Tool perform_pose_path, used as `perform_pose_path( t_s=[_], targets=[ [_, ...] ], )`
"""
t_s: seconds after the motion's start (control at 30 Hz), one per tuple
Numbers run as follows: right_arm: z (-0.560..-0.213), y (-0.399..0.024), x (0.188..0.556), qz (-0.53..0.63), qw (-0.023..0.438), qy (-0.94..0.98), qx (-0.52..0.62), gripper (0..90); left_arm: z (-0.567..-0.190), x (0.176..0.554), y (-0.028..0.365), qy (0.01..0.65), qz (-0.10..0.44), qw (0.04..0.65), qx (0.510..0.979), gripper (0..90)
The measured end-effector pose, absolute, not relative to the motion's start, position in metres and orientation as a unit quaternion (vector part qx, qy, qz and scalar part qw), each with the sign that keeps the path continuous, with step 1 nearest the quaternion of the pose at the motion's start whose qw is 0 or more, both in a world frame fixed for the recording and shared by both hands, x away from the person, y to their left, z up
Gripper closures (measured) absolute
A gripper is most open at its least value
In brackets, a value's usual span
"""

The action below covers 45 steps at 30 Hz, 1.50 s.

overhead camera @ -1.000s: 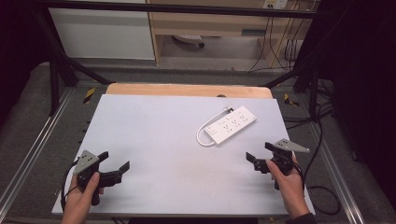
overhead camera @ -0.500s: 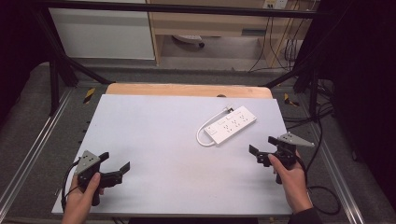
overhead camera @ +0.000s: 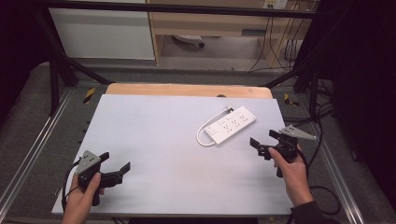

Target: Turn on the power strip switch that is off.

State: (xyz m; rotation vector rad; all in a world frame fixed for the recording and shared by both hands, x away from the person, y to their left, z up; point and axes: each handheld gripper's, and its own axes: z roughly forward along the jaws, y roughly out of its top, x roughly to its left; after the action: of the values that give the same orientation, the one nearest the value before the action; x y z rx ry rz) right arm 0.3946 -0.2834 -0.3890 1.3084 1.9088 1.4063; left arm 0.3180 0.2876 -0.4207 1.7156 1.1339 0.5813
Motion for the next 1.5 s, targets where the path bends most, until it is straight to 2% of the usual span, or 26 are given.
perform_pose_path(
  t_s=[0.5,1.13,1.5],
  targets=[
    [-0.380,-0.280,0.418,0.512,0.223,0.677,0.480,7.6,-0.422,0.345,0.279,0.456,0.240,0.480,0.710,6.2],
    [-0.365,-0.272,0.441,0.501,0.232,0.681,0.482,8.6,-0.426,0.341,0.279,0.453,0.233,0.472,0.719,6.2],
    [-0.359,-0.275,0.459,0.513,0.231,0.662,0.495,13.8,-0.426,0.340,0.280,0.453,0.234,0.470,0.721,6.1]
  ],
)
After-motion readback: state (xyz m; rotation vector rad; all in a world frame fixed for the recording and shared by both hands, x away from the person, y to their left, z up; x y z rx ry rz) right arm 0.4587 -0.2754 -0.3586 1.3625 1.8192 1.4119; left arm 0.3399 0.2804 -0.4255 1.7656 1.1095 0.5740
